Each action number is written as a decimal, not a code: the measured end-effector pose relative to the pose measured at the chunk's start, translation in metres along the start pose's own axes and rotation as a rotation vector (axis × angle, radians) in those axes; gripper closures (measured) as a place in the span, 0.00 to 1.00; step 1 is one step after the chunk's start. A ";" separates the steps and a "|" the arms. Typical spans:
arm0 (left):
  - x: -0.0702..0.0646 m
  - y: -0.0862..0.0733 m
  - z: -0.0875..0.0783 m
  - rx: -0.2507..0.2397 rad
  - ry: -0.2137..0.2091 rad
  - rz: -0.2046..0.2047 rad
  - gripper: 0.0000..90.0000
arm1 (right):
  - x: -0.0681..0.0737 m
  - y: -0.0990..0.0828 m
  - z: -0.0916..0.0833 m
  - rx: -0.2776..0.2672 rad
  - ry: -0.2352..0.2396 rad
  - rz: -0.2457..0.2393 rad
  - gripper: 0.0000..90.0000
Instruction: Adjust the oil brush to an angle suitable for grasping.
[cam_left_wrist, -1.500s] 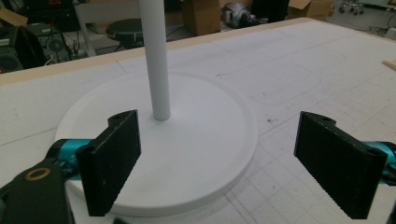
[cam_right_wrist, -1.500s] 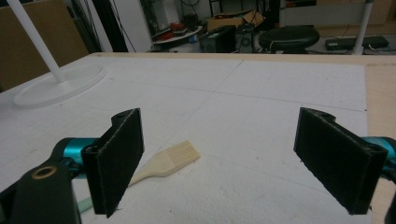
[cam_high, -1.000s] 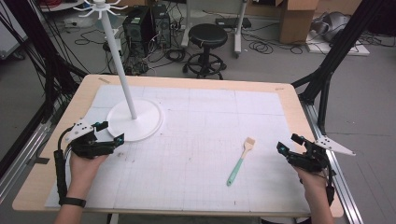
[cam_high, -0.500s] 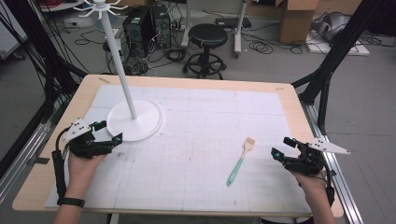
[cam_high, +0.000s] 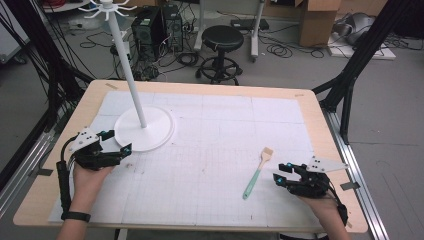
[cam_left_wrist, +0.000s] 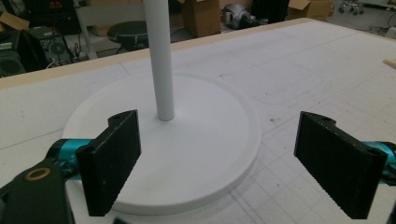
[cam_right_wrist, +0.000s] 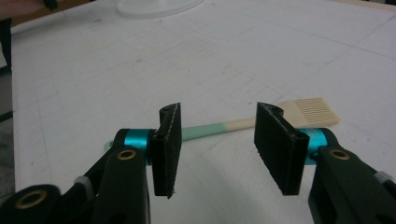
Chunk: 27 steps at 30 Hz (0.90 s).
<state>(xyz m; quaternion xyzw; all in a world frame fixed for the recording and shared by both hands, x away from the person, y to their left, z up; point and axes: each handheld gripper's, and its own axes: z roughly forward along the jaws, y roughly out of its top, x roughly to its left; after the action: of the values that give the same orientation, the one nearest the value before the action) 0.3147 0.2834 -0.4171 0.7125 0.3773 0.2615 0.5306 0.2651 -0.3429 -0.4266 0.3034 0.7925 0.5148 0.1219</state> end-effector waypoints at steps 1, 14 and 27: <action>0.000 0.000 0.000 0.001 0.000 0.001 0.17 | 0.004 -0.001 0.004 0.016 0.007 -0.015 0.65; 0.000 -0.001 0.001 0.010 0.000 0.005 0.17 | 0.018 -0.006 0.026 0.125 0.078 -0.083 0.89; 0.000 -0.002 0.002 0.009 -0.003 0.003 0.17 | 0.029 -0.005 0.046 0.208 0.112 -0.150 1.00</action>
<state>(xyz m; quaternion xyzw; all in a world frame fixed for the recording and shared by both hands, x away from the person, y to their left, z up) 0.3157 0.2829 -0.4191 0.7159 0.3766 0.2594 0.5276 0.2635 -0.2925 -0.4476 0.2249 0.8676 0.4356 0.0836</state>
